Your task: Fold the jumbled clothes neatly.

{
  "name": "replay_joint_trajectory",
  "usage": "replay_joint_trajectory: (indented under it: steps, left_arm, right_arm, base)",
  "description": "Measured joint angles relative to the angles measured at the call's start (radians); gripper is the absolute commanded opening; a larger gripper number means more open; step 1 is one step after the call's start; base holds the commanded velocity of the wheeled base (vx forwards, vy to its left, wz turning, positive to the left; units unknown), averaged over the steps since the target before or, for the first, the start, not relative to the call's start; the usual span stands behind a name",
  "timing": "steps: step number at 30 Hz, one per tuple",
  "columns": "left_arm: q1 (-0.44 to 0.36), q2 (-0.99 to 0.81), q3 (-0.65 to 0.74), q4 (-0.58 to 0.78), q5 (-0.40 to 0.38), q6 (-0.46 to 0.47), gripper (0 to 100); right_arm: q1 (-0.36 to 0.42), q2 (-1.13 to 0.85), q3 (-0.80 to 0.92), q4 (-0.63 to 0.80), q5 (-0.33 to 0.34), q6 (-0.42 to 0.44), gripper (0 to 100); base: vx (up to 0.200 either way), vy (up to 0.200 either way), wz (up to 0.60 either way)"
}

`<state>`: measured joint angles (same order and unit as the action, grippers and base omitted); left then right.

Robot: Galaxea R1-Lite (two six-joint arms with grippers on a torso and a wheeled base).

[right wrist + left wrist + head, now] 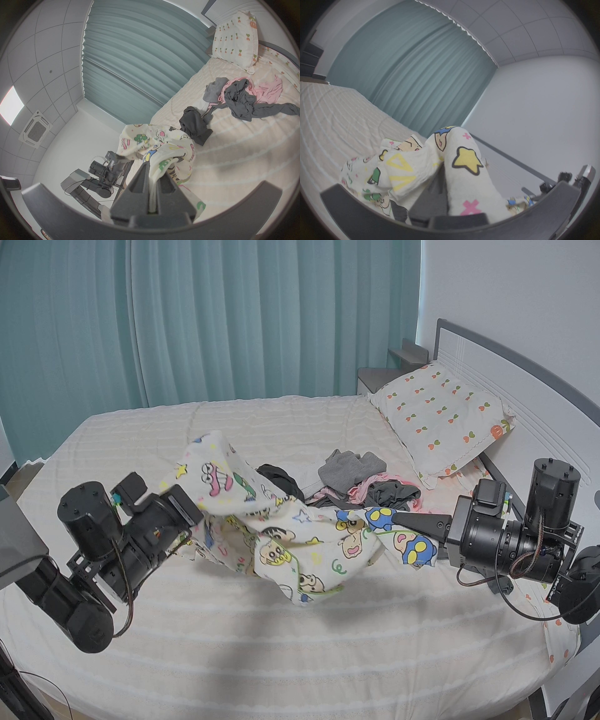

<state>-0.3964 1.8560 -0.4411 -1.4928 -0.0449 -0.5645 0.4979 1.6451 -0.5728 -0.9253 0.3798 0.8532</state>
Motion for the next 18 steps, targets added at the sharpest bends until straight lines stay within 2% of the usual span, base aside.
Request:
replay_joint_trajectory:
  steps: [4, 8, 9, 15, 18]
  left_arm:
    - [-0.052, 0.027, 0.070, 0.016, -0.067, -0.003, 0]
    - [-0.082, 0.097, 0.096, 0.019, -0.093, -0.008, 0]
    - [-0.087, 0.118, 0.099, 0.019, -0.097, -0.009, 100]
    - [-0.120, 0.231, 0.104, 0.017, -0.101, -0.010, 100]
    - [-0.133, 0.281, 0.104, 0.017, -0.100, -0.009, 100]
  right_arm:
    - [-0.004, -0.012, 0.006, -0.001, -0.003, -0.001, 0]
    - [-0.006, -0.046, 0.013, -0.014, -0.001, 0.001, 0]
    - [-0.006, -0.055, 0.017, -0.017, 0.000, 0.001, 0]
    - [-0.002, -0.077, 0.053, -0.025, 0.003, 0.003, 0]
    - [-0.002, -0.062, 0.084, -0.082, 0.003, 0.002, 0]
  base:
    - [0.000, 0.000, 0.00]
    - [0.000, 0.000, 0.00]
    - [0.000, 0.000, 0.00]
    - [0.000, 0.000, 0.00]
    - [0.000, 0.000, 0.00]
